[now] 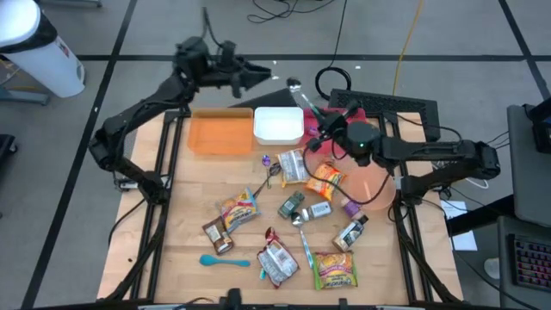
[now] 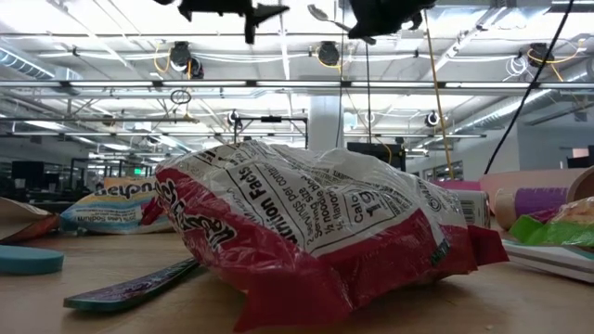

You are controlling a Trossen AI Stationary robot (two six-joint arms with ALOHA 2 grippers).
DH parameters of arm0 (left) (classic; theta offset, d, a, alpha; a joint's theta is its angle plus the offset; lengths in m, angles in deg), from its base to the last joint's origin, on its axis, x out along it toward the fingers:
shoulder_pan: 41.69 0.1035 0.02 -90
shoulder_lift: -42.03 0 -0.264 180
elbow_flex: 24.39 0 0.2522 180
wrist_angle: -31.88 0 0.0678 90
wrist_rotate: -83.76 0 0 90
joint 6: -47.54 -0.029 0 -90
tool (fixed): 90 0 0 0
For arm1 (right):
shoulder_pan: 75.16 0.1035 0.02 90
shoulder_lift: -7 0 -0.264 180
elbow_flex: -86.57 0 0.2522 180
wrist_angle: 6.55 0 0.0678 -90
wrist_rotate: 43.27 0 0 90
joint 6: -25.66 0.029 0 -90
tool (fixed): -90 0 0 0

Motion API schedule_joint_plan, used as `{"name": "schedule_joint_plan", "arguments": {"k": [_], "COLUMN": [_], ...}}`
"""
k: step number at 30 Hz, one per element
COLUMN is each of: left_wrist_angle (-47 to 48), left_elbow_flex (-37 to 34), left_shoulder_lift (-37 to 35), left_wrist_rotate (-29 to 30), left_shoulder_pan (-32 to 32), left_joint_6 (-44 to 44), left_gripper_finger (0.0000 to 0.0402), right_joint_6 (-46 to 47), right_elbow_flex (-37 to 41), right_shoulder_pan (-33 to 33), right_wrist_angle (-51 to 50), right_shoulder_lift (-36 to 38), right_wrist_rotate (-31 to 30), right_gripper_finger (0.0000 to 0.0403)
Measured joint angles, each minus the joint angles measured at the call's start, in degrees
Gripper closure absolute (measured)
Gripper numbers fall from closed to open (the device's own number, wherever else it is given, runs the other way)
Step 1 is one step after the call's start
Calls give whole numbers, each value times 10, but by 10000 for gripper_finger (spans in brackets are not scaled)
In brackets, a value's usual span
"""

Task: Pick & Place Food Item
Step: Put the white blue spoon into the red bin

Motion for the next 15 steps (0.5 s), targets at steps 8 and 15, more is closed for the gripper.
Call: {"name": "schedule_joint_plan", "arguments": {"k": [8,15], "left_wrist_angle": [17,89], "left_elbow_flex": [0,0], "left_shoulder_lift": [-66,-93], "left_wrist_rotate": [-66,-95], "left_shoulder_pan": [34,40], "left_joint_6": [-44,-86], "left_gripper_finger": [247,247], "right_joint_6": [123,143], "right_elbow_flex": [0,0], "right_shoulder_pan": [-98,-183], "right_wrist_angle": [-169,-301], "right_shoulder_lift": [39,11], "right_wrist_rotate": [185,346], "right_gripper_finger": [382,382]}}
